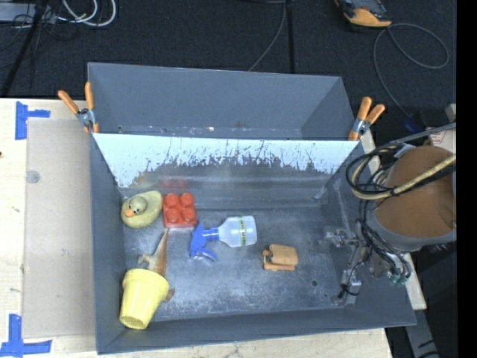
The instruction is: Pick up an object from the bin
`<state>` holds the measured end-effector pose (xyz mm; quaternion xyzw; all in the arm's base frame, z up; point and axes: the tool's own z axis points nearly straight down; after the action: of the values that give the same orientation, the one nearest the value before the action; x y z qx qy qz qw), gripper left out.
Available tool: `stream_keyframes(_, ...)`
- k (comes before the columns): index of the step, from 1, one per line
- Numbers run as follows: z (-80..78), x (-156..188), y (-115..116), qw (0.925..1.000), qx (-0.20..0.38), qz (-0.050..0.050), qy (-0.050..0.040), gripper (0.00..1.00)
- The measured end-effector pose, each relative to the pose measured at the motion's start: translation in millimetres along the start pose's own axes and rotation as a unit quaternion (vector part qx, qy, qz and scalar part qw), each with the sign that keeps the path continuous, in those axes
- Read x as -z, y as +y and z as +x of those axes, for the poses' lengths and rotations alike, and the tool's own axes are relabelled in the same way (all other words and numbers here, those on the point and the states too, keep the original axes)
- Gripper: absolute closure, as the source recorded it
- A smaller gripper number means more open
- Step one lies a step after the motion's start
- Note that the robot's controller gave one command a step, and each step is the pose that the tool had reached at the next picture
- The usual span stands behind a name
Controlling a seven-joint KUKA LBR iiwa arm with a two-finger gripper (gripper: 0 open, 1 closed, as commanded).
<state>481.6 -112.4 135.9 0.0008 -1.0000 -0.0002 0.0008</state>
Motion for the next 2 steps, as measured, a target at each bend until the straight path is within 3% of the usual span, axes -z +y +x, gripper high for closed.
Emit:
stream_keyframes(1, -41.8, -31, 29, 0.9997, 0.026, 0.001, -0.0008, 0.0)
stream_keyframes(2, -58.7, -58, 45, 0.9974, 0.071, -0.002, -0.0006, 0.0)
